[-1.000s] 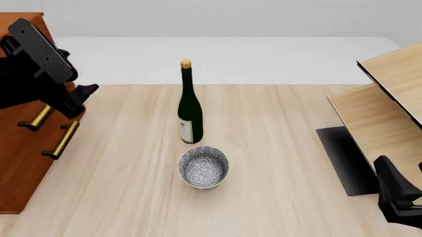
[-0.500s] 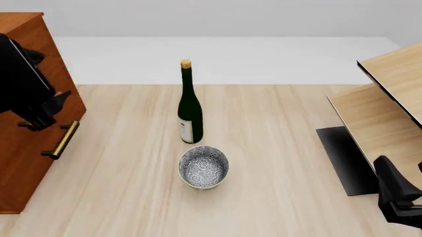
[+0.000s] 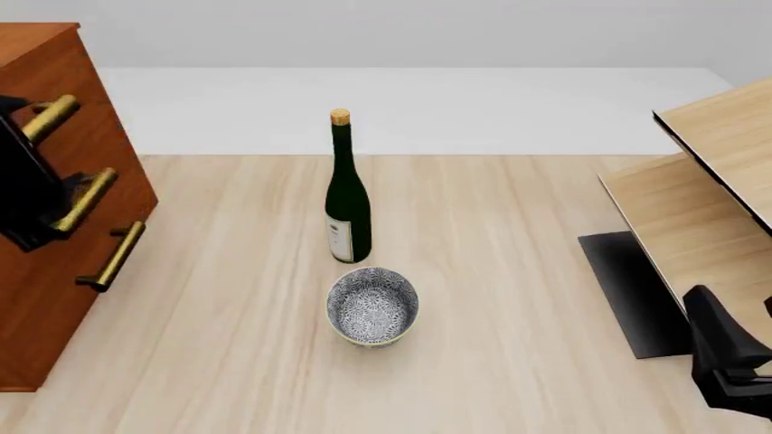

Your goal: Close the bottom drawer of the cabinet and open the top drawer.

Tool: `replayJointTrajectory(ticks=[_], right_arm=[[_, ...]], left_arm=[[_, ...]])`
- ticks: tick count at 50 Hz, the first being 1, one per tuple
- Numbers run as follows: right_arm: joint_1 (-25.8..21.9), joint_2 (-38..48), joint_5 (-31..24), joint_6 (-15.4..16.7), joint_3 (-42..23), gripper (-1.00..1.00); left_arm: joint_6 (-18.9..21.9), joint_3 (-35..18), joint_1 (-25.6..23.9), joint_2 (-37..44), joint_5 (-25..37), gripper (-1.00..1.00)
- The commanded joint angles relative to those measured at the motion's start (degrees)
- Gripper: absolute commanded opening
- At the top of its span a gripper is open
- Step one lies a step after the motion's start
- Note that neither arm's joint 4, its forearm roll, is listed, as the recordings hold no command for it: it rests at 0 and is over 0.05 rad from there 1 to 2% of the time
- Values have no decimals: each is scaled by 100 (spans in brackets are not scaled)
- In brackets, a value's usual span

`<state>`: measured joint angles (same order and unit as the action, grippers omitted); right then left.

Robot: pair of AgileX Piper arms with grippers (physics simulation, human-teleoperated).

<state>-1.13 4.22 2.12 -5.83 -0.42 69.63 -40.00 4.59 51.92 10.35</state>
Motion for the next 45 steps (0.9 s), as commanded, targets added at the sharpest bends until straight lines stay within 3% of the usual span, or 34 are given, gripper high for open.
replayJointTrajectory(ticks=[1,45], right_arm=[[-5,3,1,-10,-1,100],[15,38,35,-16,-6,100]], left_arm=[[251,154,253,57,-272,100],[541,296,728,588,-895,100]])
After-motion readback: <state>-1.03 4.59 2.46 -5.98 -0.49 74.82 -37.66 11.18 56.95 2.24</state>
